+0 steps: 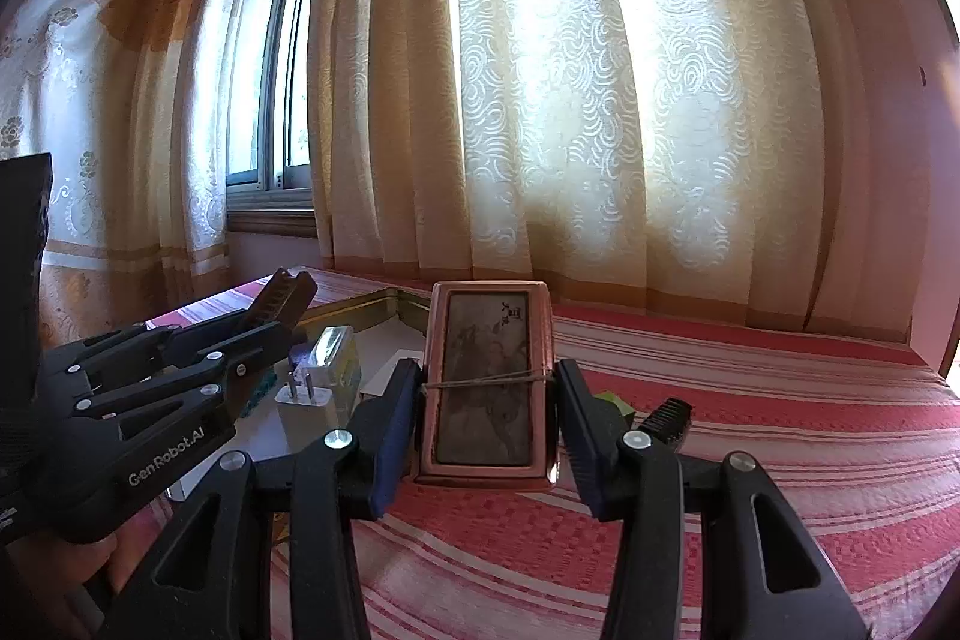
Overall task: Organize rigid objects
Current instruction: 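Lower the brown comb and copper frame over the tin tray with both grippers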
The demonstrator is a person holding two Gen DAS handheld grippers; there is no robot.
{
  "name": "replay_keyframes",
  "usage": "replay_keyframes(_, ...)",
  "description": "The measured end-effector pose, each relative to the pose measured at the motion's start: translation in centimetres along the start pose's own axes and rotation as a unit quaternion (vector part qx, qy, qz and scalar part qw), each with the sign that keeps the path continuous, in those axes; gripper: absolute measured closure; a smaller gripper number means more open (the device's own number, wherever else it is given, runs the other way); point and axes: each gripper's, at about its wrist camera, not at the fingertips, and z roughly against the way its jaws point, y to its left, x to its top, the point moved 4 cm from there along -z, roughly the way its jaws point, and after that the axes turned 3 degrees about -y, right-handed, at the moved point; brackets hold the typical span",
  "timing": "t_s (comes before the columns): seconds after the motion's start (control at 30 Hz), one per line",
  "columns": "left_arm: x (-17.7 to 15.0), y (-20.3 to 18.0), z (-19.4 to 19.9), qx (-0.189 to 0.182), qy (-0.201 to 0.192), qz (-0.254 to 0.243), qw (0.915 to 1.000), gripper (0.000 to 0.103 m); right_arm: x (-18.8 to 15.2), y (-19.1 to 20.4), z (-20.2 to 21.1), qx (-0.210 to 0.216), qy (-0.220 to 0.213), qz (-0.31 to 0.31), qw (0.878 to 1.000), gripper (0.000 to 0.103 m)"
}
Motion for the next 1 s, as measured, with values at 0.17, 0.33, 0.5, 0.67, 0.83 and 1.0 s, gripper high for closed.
replay_keyframes(0.17, 0.0, 0.4, 0.0, 0.004, -0.001, 0.001, 1.0, 0.079, 0.0, 0.4, 0.0, 0.003, -0.001, 0.0, 1.0, 0.055)
replay_keyframes(0.33, 0.0, 0.8, 0.1, 0.01, -0.003, 0.002, 0.9999, 0.079, -0.1, 0.7, 0.1, 0.008, -0.003, 0.0, 1.0, 0.055)
replay_keyframes(0.5, -0.1, 1.1, 0.1, 0.012, -0.003, 0.003, 0.9999, 0.079, 0.0, 1.1, 0.0, 0.012, -0.003, -0.001, 1.0, 0.055)
replay_keyframes(0.67, 0.0, 1.5, 0.2, 0.016, -0.004, 0.005, 0.9999, 0.079, 0.0, 1.4, -0.2, 0.014, -0.003, -0.001, 1.0, 0.055)
replay_keyframes(0.83, 0.0, 2.2, 0.3, 0.021, -0.004, 0.009, 0.9997, 0.079, 0.1, 1.9, -0.4, 0.019, -0.002, 0.002, 1.0, 0.055)
replay_keyframes(1.0, 0.0, 2.8, 0.4, 0.026, -0.006, 0.01, 0.9996, 0.079, 0.1, 2.4, -0.7, 0.022, -0.001, 0.004, 1.0, 0.055)
